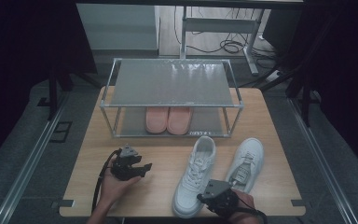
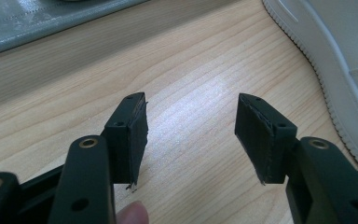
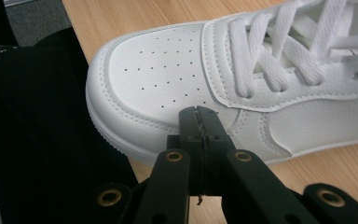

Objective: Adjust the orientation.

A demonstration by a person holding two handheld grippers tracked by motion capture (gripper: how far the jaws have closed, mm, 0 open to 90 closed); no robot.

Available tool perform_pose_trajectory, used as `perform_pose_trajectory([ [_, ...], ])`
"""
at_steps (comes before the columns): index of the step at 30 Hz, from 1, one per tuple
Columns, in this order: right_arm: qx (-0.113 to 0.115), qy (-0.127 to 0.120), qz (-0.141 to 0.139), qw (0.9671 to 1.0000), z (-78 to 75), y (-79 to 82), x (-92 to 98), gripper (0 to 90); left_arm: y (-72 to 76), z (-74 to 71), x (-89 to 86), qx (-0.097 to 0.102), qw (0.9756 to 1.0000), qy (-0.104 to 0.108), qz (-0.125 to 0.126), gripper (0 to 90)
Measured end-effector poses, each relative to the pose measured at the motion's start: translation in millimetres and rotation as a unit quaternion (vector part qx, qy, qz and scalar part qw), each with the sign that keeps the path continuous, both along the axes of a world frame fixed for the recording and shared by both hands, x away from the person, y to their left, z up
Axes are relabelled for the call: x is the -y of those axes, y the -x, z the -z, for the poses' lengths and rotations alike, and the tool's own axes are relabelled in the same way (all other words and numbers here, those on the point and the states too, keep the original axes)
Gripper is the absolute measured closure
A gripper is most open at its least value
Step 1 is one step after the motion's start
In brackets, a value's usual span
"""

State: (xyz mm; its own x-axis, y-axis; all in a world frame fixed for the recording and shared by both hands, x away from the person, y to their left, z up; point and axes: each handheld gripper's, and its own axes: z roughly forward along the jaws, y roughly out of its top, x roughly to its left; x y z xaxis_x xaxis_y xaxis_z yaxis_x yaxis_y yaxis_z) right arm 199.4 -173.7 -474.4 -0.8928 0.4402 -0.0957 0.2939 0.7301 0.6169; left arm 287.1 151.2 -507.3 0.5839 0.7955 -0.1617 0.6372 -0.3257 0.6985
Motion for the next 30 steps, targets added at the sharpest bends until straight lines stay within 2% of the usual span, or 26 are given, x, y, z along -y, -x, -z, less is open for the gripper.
perform_pose_trajectory([
  [9, -0.004, -0.009, -0.010, 0.9999, 1.2, -6.6, -11.7, 90.0, -0.7, -0.2, -1.7, -0.001, 1.0000, 0.000, -0.003, 44.0],
  [18, 0.001, -0.009, -0.027, 0.9996, 2.1, -18.9, -35.9, 90.0, -1.1, -1.7, -8.0, -0.001, 0.9999, 0.003, -0.011, 43.9],
  [30, -0.005, -0.017, -0.025, 0.9995, 3.4, -39.3, -64.2, 90.0, -1.8, -3.1, -15.5, -0.002, 0.9998, 0.007, -0.020, 43.7],
])
